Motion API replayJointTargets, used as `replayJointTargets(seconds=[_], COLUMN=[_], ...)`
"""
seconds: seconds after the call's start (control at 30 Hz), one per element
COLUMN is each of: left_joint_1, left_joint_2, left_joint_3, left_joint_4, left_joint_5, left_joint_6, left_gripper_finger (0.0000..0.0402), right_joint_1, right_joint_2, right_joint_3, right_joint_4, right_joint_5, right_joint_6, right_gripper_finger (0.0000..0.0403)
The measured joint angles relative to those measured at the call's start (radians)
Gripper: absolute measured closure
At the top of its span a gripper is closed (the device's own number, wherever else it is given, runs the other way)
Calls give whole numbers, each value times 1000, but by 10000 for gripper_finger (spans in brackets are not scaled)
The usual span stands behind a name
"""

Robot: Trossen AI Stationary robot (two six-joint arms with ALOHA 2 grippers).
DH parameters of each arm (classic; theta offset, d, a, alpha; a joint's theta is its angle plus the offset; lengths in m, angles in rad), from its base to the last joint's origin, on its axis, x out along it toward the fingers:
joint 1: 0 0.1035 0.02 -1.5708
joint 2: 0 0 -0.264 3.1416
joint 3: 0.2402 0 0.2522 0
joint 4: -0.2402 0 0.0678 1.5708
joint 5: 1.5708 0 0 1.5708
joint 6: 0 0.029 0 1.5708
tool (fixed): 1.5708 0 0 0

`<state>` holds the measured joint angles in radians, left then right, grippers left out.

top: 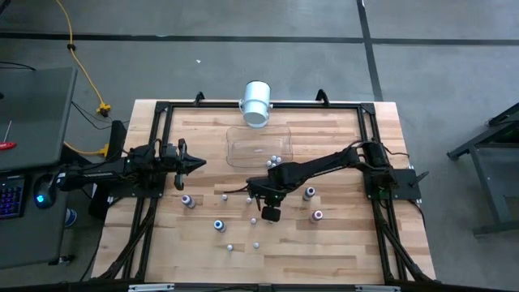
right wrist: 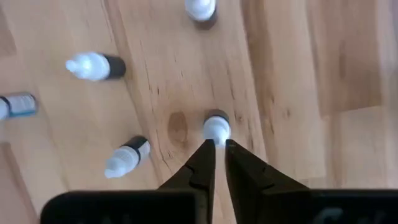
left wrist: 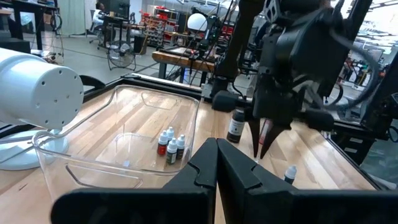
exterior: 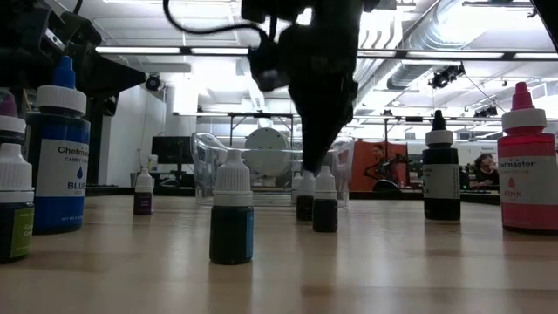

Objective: Pick & Place food coloring
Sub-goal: Put the small black food coloring bottle into the transparent bin

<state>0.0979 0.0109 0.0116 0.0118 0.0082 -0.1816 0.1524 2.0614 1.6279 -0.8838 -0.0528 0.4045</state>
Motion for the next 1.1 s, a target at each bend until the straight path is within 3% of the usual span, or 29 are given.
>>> replayJointTargets(seconds=[0.13,0.53,0.67,0.8,0.97,1.1], left_joint_1=[0,0,0,0,0,0], left_joint_2=[0,0,0,0,0,0], left_joint_3=[0,0,0,0,0,0], left_joint_4=[0,0,0,0,0,0], left_joint_5=[0,0,0,0,0,0], left_joint_6=[0,0,0,0,0,0], left_gripper_finger=[401,401,401,401,401,401], right_joint_1=[0,4,5,6,5,5], right_joint_2=[-32,-56,-56,-54,-54,-54], right_joint_3=[0,-10,-37,-83,-105,-118], right_joint_4=[-1,-17,31,120,138,144], right_joint_5=[26,46,19,-43,-25,0], right_joint_6=[26,13,-31,-42,-54,-79], right_gripper_finger=[402,394,364,310,241,210])
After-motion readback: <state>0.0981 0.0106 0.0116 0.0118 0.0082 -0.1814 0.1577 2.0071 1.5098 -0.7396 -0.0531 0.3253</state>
